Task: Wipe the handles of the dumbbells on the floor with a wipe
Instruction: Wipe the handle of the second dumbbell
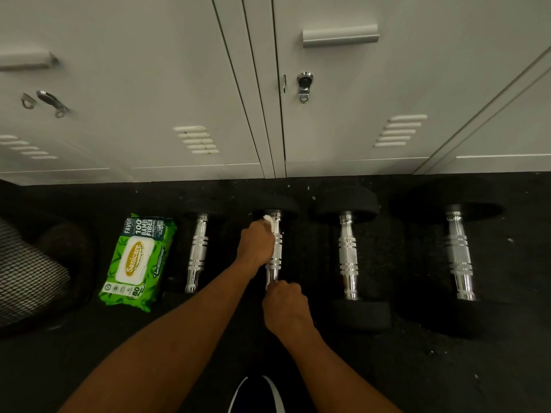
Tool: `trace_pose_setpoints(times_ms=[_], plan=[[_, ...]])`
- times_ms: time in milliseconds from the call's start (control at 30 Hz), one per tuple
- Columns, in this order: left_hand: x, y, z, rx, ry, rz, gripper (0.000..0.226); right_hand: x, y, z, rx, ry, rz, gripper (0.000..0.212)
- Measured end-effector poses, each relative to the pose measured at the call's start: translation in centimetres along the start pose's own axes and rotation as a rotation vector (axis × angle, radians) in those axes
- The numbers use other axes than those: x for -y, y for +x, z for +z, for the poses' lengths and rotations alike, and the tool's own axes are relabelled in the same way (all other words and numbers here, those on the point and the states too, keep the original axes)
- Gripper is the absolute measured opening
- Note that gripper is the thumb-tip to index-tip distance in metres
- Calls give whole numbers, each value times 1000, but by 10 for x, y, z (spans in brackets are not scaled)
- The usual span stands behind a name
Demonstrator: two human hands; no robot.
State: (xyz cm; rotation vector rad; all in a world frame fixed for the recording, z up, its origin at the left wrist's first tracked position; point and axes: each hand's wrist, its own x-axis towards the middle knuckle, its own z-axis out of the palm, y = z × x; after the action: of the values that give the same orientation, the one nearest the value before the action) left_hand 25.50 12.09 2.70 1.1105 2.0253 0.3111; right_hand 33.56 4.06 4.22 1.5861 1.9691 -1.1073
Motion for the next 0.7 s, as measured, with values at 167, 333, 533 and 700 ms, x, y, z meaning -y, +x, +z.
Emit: trace_pose_setpoints(times_ms=[167,333,533,700], plan=[[25,-31,0,72,154,58,36,1,-2,0,-12,55,18,26],[47,-59,-8,303,286,92,34,3,-5,-4,-10,44,19,29],[49,-48,-4,237,90,-71,38,1,-6,-5,-10,50,9,31],[30,-22,-2,129,-23,-143,36,1,-3,-2,-23,61,3,29]])
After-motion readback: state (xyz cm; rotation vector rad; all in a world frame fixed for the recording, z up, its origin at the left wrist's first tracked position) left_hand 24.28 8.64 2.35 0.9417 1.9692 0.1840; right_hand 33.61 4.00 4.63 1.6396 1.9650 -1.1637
